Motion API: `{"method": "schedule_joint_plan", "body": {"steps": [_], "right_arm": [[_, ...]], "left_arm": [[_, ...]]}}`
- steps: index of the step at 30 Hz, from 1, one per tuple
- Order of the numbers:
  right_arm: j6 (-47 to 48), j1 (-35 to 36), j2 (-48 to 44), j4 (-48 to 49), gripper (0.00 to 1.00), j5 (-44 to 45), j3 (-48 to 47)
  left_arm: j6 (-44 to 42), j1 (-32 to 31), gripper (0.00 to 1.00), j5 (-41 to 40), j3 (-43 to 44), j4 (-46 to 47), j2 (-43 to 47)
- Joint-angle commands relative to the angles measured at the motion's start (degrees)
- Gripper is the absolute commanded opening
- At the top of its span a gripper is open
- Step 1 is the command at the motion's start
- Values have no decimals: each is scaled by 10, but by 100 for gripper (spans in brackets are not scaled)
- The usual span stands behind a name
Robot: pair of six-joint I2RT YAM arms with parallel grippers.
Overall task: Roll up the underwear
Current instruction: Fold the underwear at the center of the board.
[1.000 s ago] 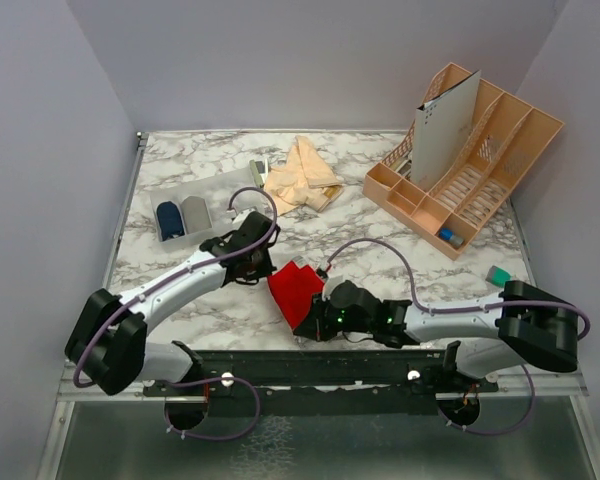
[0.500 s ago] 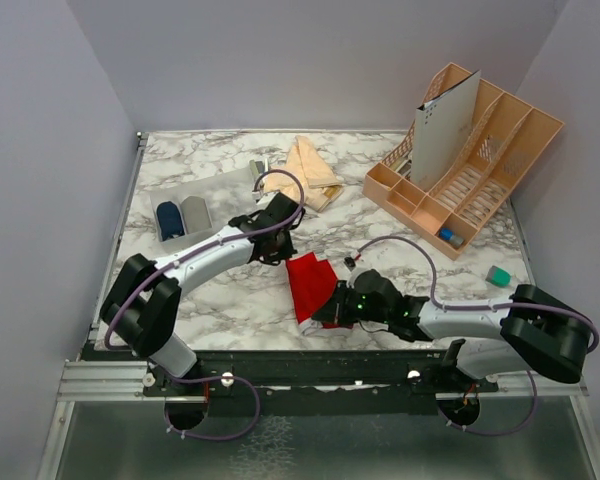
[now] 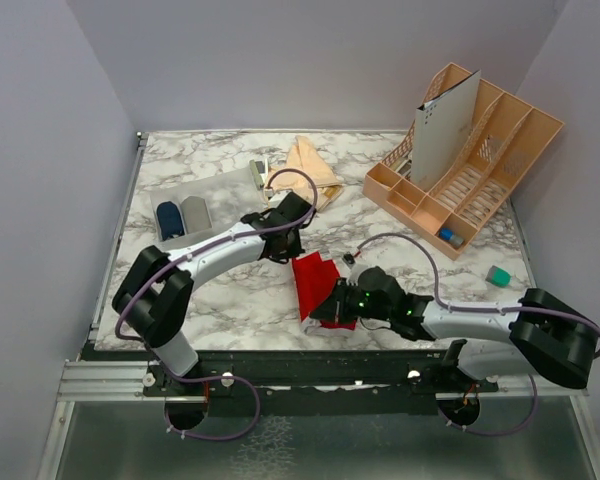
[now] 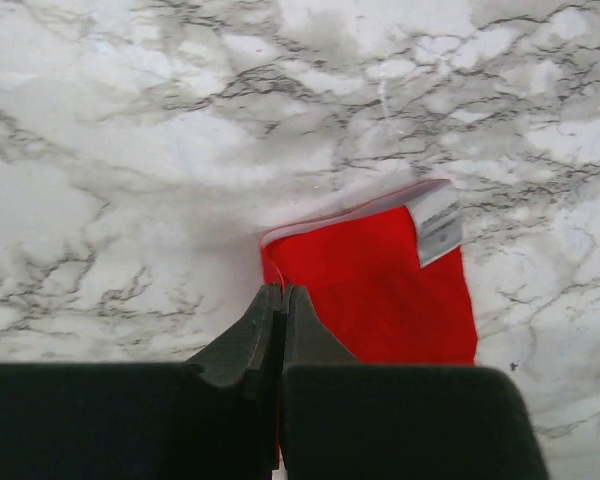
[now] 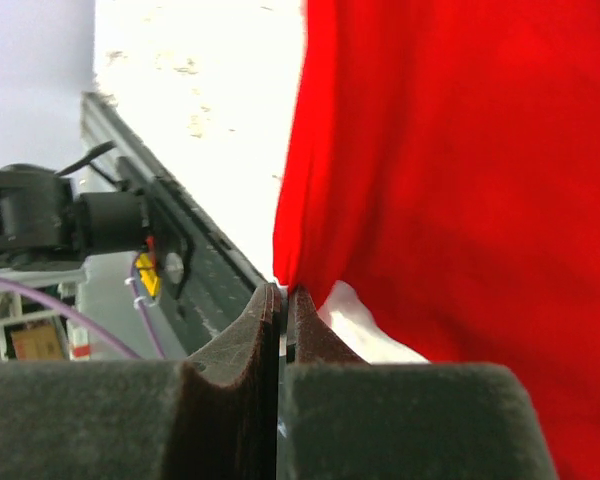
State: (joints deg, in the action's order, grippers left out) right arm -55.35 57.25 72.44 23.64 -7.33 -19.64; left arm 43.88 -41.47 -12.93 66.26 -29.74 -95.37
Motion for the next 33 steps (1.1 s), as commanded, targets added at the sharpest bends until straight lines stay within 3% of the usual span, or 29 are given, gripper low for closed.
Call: {"method": "schedule_joint_plan", "body": {"steps": [1, 11, 17, 27, 33], "right_arm": [[68, 4, 34, -18, 0, -81, -68], [91, 84, 181, -25, 0, -113, -206], [84, 121, 252, -22, 0, -135, -274], [21, 96, 217, 44, 0, -79, -201], [-32, 40, 218, 147, 0, -116, -133]], "left_arm": [[1, 35, 0, -41, -62, -2, 73], [-21, 172, 0, 4, -201, -22, 260], [-33, 210, 0, -3, -231, -74, 332], [-44, 204, 0, 38, -182, -64, 273], [-39, 175, 0, 39, -142, -42, 218]]}}
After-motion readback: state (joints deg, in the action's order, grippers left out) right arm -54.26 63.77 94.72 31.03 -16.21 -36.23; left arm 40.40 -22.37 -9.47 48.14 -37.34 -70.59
